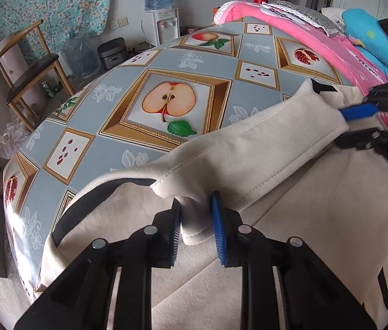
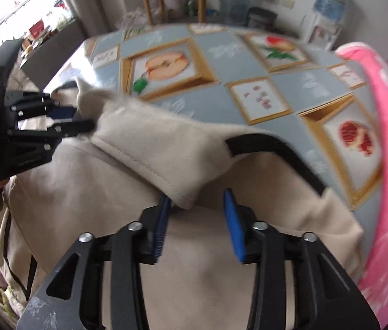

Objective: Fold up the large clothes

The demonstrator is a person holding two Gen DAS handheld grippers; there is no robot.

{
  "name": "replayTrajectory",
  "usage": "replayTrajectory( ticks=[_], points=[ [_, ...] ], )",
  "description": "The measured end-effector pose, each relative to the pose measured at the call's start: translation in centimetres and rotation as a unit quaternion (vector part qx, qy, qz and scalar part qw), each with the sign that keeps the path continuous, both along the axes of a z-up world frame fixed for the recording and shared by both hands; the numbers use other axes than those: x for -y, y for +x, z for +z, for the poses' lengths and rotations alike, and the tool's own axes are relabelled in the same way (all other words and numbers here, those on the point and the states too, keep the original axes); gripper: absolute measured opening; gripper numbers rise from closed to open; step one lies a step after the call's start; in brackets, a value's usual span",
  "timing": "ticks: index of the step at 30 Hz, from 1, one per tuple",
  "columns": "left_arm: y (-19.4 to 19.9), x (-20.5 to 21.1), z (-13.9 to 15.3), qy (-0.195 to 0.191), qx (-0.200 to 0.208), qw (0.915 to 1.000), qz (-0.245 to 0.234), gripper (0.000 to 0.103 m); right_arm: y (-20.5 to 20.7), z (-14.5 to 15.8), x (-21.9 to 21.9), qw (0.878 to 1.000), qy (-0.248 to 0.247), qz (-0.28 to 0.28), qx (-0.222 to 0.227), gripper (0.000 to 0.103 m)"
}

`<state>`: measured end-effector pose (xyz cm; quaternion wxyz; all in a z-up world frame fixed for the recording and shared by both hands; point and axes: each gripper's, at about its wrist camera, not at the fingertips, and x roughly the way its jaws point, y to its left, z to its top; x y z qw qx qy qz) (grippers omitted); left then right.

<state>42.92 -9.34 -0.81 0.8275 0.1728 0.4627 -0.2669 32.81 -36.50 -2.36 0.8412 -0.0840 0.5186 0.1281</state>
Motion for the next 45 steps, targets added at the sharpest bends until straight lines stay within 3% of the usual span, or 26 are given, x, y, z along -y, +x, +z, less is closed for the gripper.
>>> replayTrajectory(
  ticks=[5,9,12,15,19,22,24,28,31,33,34,38,40,45],
  points=[
    [-0.2,0.1,0.0,0.002,0.003,1.0000,-0.002,0.021,-0.7,4.4,0.5,0.997,0.016,-0.011,0.079,0.042],
    [-0.2,0.1,0.0,0.003,0.004,1.0000,0.000,0.021,0.2,6.7,-1.2,0.991,0.080,0.003,0.112,0.036],
    [-0.2,0.1,0.0,0.001,0.003,1.0000,0.001,0.021,2.0,5.3,-4.2,0.989,0.117,0.029,0.085,0.031],
    [-0.1,-0.2,0.0,-0.006,0.001,1.0000,0.005,0.022,2.8,2.2,-6.4,0.993,0.100,0.045,0.043,0.023],
    [-0.2,-1.1,0.1,-0.002,0.014,0.9995,0.028,0.046,3.3,-2.1,-6.7,0.997,0.065,0.042,-0.015,0.019],
    [0.2,-3.1,1.4,-0.029,0.025,0.9978,0.055,0.049,3.1,-2.2,-6.1,0.996,0.078,0.041,-0.012,0.019],
    [-0.3,-4.3,2.9,-0.046,0.066,0.9937,0.077,0.049,3.2,-2.3,-6.1,0.996,0.076,0.042,-0.011,0.019],
    [-1.6,-2.9,4.8,-0.091,0.079,0.9923,0.029,0.049,3.5,-2.6,-6.6,0.997,0.067,0.043,-0.009,0.019],
    [-2.0,0.6,3.4,-0.071,0.051,0.9960,-0.020,0.049,3.6,-2.8,-6.4,0.996,0.069,0.049,-0.012,0.019],
    [-1.5,2.8,0.9,-0.003,0.027,0.9993,-0.025,0.049,3.3,-2.7,-6.2,0.996,0.061,0.059,-0.010,0.019],
    [-1.4,3.2,0.2,0.006,0.023,0.9994,-0.024,0.049,3.2,-2.7,-6.1,0.997,0.052,0.063,-0.010,0.019],
    [-0.9,1.6,0.1,-0.052,-0.011,0.9986,0.001,0.049,2.5,-2.5,-3.0,0.998,0.020,0.056,-0.006,0.020],
    [-1.5,1.4,-0.2,-0.047,-0.001,0.9989,-0.009,0.049,2.7,-2.5,-0.9,0.999,0.020,0.034,-0.011,0.029],
    [-1.6,1.7,-0.3,-0.041,0.004,0.9991,-0.008,0.049,3.0,-1.2,2.5,0.997,0.065,-0.026,-0.013,0.033]
  ],
)
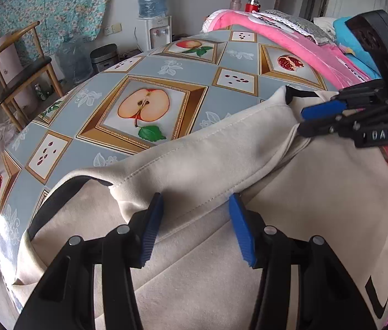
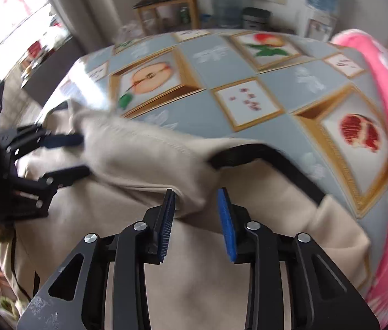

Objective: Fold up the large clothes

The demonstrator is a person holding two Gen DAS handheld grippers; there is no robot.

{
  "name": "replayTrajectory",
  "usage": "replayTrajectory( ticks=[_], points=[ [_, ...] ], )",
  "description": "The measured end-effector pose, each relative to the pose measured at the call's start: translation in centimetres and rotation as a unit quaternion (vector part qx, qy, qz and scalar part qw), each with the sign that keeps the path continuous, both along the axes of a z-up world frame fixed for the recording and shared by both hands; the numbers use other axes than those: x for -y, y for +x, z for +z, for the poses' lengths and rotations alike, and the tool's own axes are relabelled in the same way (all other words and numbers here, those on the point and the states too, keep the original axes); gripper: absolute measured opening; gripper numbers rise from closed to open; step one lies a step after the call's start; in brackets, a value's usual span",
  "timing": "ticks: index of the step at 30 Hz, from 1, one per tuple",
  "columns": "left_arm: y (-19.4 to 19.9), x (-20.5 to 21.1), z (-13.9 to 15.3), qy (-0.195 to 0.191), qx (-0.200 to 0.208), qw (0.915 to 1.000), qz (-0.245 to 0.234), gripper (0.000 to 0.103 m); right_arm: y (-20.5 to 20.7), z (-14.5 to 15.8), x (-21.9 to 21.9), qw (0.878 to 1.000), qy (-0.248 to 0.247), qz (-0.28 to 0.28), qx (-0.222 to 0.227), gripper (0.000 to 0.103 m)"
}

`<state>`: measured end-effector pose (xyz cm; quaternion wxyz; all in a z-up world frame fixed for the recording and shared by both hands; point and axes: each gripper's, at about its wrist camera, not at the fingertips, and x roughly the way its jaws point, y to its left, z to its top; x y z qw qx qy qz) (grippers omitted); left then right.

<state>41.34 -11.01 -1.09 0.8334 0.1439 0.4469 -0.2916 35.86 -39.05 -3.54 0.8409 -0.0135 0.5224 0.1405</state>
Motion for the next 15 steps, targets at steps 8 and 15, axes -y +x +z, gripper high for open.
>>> replayTrajectory(
  ticks=[8,15],
  points=[
    [0.1,-0.1,-0.1,-0.005,-0.001,1.0000,0.001,0.049,-0.7,4.1,-1.3,0.998,0.032,-0.014,0.061,0.033],
    [0.1,-0.2,0.0,-0.011,-0.004,0.9998,0.014,0.049,1.0,-1.2,-5.3,0.995,-0.083,-0.015,0.056,0.032]
  ],
)
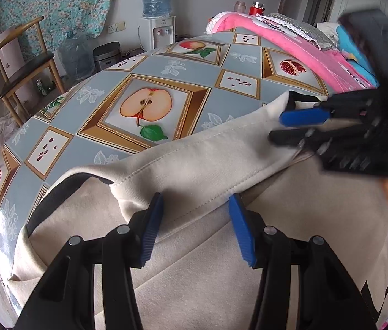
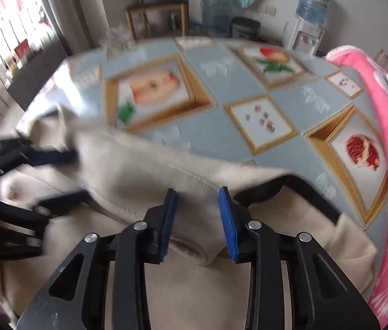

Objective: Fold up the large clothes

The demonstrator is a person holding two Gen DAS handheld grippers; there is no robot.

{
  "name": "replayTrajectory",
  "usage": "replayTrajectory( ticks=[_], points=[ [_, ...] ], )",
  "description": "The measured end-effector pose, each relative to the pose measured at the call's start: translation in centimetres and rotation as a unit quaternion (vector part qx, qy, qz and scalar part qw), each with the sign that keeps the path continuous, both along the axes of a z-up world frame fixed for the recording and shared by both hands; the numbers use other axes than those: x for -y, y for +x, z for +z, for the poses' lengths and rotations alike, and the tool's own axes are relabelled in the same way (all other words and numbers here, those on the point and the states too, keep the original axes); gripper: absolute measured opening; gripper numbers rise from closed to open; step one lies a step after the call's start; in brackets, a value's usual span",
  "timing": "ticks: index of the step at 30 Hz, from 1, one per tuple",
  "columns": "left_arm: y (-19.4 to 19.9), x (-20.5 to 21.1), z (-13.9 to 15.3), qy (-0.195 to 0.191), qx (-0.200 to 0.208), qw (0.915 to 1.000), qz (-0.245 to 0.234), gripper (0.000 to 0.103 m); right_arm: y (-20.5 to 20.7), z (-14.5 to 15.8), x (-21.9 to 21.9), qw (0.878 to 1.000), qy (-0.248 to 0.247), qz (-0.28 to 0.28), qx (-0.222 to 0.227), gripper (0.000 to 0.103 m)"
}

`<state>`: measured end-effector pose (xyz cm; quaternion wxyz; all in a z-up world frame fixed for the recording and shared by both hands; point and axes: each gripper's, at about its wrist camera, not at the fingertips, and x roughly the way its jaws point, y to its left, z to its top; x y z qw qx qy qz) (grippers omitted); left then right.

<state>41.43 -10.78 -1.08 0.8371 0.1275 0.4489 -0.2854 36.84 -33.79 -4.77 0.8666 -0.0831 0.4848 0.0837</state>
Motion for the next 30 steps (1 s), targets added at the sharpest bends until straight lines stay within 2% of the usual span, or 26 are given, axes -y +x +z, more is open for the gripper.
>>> replayTrajectory(
  ticks=[1,3,8,9,11,15,17,22,26,30],
  points=[
    [-0.1,0.0,0.1,-0.001,-0.001,1.0000,0.005,0.049,-0.2,0.0,-0.4,1.000,-0.014,-0.002,-0.002,0.032],
    [-0.5,-0.2,0.6,-0.001,0.002,0.9999,0.016,0.049,-0.8,0.8,-0.5,1.000,-0.013,-0.020,-0.001,0.038],
    [-3.0,-2.2,4.4,-0.024,0.014,0.9988,0.040,0.062,-5.6,5.3,0.9,0.998,0.024,-0.041,0.036,0.065],
    [-4.0,-2.8,5.4,-0.030,0.018,0.9985,0.042,0.063,-7.0,6.2,1.3,0.997,0.036,-0.045,0.042,0.068],
    [-6.7,-4.3,7.4,-0.038,0.028,0.9980,0.043,0.072,-10.6,7.9,2.0,0.994,0.074,-0.051,0.054,0.081],
    [-13.4,-7.1,9.6,-0.024,0.045,0.9978,0.042,0.079,-17.2,9.1,1.7,0.991,0.104,-0.061,0.058,0.086],
    [-16.9,-8.4,9.7,-0.010,0.046,0.9975,0.053,0.082,-20.8,9.0,1.0,0.990,0.102,-0.071,0.066,0.090],
    [-24.8,-11.6,7.7,-0.014,0.030,0.9958,0.086,0.085,-28.5,6.3,-1.0,0.987,0.114,-0.096,0.060,0.094],
    [-29.8,-12.8,4.5,-0.016,0.008,0.9923,0.123,0.085,-32.3,3.0,-2.7,0.988,0.088,-0.127,0.030,0.094],
    [-33.5,-13.9,1.9,-0.019,-0.002,0.9873,0.158,0.085,-34.6,1.1,-4.1,0.989,0.045,-0.137,0.023,0.094]
  ],
)
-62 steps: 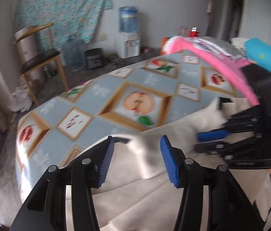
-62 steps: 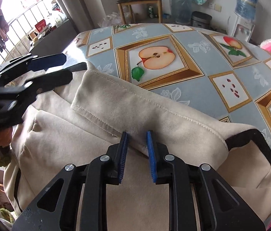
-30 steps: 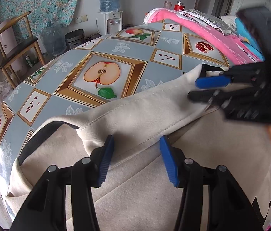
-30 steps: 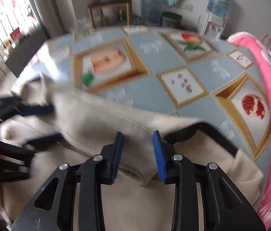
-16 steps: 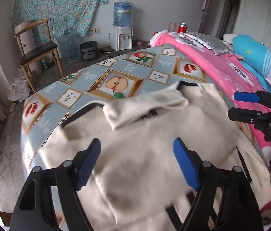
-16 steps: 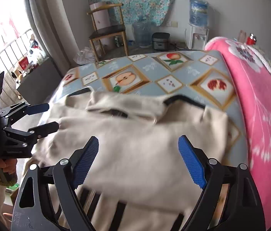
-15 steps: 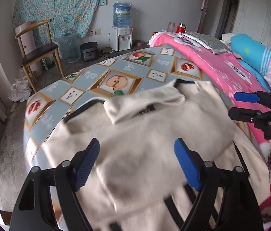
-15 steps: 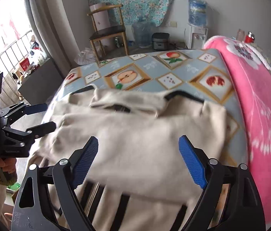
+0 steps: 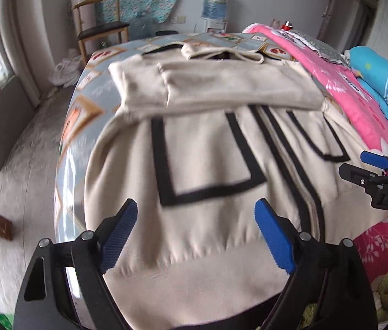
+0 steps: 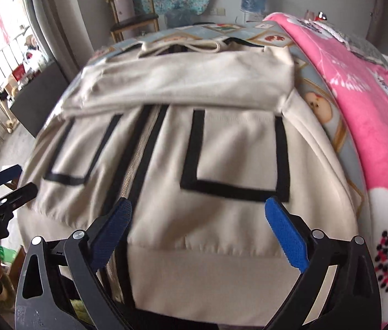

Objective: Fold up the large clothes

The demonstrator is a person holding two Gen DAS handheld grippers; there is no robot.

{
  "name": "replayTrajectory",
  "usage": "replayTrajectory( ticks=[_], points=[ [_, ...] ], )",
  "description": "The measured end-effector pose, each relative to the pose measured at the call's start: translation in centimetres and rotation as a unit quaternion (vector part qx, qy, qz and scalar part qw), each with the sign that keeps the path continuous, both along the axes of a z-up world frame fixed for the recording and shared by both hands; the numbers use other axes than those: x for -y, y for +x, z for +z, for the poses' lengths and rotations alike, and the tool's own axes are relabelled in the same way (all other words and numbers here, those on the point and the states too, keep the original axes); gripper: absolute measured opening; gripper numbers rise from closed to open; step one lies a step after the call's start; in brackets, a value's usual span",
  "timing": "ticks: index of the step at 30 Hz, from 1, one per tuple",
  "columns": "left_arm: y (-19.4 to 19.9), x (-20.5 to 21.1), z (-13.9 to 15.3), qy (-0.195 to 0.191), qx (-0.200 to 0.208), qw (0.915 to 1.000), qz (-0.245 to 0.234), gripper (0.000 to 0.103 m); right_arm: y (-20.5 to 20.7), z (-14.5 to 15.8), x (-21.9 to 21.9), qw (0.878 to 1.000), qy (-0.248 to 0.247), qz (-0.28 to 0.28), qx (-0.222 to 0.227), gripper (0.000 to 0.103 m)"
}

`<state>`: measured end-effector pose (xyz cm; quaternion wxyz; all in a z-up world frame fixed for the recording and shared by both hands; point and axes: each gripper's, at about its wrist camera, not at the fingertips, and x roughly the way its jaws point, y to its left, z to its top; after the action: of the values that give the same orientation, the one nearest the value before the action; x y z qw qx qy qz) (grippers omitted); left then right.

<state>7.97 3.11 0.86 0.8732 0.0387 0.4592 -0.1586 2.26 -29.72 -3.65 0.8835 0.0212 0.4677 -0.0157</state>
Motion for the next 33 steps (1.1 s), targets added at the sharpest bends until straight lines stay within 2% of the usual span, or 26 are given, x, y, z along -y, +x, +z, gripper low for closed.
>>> replayTrajectory(
  ticks=[3,9,17,22,24,26,29,33],
  points=[
    [-1.7,-1.1,-0.9,0.004,0.006,0.9999,0.014,0.085,-1.0,-0.7,-0.4,1.000,-0.014,-0.004,0.002,0.096],
    [-3.8,-4.2,-1.0,0.021,0.030,0.9983,0.046,0.085,-1.6,-2.4,0.0,0.997,-0.072,-0.030,0.003,0.096],
    [-6.1,-7.0,-1.7,0.017,0.035,0.9957,0.085,0.085,-1.2,-4.0,1.0,0.998,-0.033,-0.057,0.003,0.096],
    [-8.1,-8.2,-2.4,-0.007,0.031,0.9948,0.097,0.085,-1.3,-4.3,1.5,0.998,-0.011,-0.058,0.004,0.096],
    [-8.6,-8.3,-2.7,-0.018,0.029,0.9948,0.096,0.080,-1.3,-4.3,1.4,0.998,-0.013,-0.054,0.004,0.096],
    [-8.7,-8.4,-3.1,-0.029,0.024,0.9953,0.089,0.070,-1.2,-4.2,1.4,0.998,-0.013,-0.056,0.002,0.096],
    [-8.3,-8.3,-3.6,-0.049,0.012,0.9956,0.079,0.061,-1.2,-4.2,1.5,0.998,-0.014,-0.058,0.000,0.096],
    [-7.3,-8.5,-4.8,-0.065,-0.023,0.9942,0.082,0.055,-1.1,-4.2,1.5,0.998,-0.014,-0.057,0.000,0.096]
  ],
)
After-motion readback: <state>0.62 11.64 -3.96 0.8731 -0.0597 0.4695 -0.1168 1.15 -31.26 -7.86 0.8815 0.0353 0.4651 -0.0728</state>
